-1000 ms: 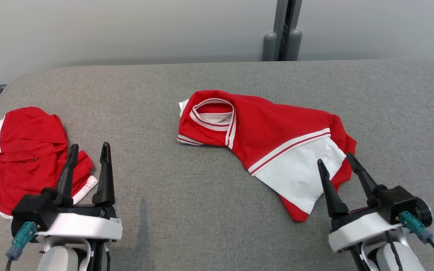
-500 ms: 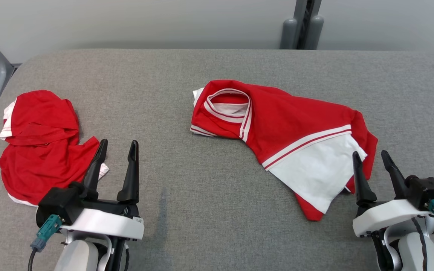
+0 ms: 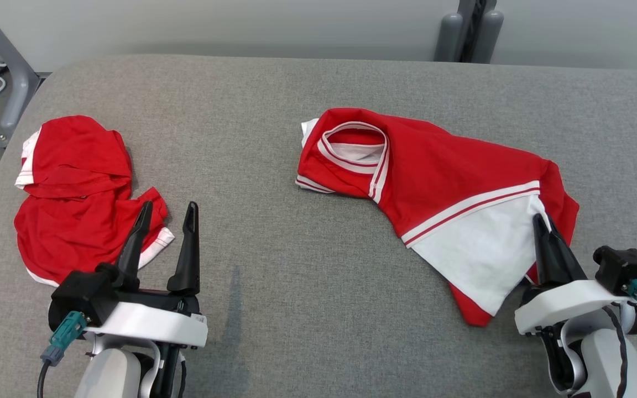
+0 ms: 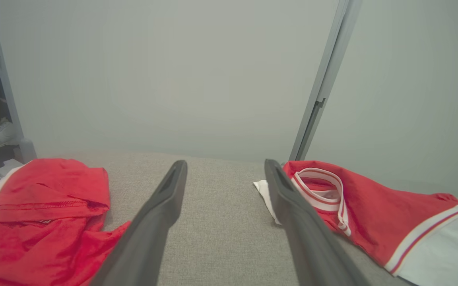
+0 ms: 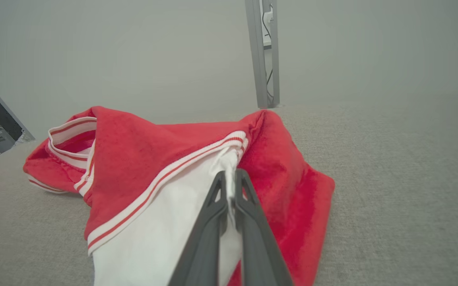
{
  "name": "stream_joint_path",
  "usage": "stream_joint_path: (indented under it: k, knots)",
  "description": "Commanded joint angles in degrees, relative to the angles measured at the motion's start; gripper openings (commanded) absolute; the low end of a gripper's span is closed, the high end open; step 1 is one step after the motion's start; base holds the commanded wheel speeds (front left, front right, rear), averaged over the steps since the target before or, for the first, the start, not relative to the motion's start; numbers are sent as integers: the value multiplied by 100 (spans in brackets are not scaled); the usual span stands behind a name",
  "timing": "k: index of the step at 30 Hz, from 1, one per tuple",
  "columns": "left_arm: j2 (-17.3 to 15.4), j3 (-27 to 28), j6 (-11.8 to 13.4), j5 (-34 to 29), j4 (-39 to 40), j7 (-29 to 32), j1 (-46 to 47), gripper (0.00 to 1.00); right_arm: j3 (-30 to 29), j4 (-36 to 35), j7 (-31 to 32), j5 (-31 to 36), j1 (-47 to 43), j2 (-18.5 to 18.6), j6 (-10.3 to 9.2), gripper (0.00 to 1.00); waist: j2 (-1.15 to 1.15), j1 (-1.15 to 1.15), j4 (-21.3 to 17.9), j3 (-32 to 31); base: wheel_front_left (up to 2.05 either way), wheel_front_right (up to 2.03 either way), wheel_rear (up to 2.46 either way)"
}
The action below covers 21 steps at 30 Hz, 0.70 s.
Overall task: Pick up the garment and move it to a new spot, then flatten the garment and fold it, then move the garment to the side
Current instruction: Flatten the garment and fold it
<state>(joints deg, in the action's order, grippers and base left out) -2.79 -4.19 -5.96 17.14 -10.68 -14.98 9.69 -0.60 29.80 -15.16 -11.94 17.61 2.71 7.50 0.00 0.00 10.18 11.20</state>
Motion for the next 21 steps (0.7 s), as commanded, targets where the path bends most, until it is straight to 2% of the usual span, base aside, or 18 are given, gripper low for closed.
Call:
stream_joint_path:
  k: [1,4,8,12,17,21]
  knots:
    - [-19,9,31,30,-7,-18,83,100,56,-142,-12,-143,54,36,-2,0,0,0,9,-44,0,0,0]
    - [-20,-60,49,79,17,-18,79,100,157,-372,-13,-681,166,38,-2,0,0,0,40,-89,0,0,0]
    - [-23,-188,67,164,16,-18,74,100,272,-516,-13,-862,434,35,-1,0,0,0,152,-97,0,0,0]
    - [-22,-378,91,276,-29,-18,70,100,253,-476,112,-922,1157,113,-1,0,0,0,430,-91,0,0,0]
    - [-19,-549,146,414,-47,-18,76,100,-41,-81,708,-1050,2377,485,-1,0,0,0,977,-23,0,0,0]
    - [-20,-757,194,569,-65,-19,8,100,-500,692,1090,-792,3299,930,-1,0,0,0,1536,55,0,0,0]
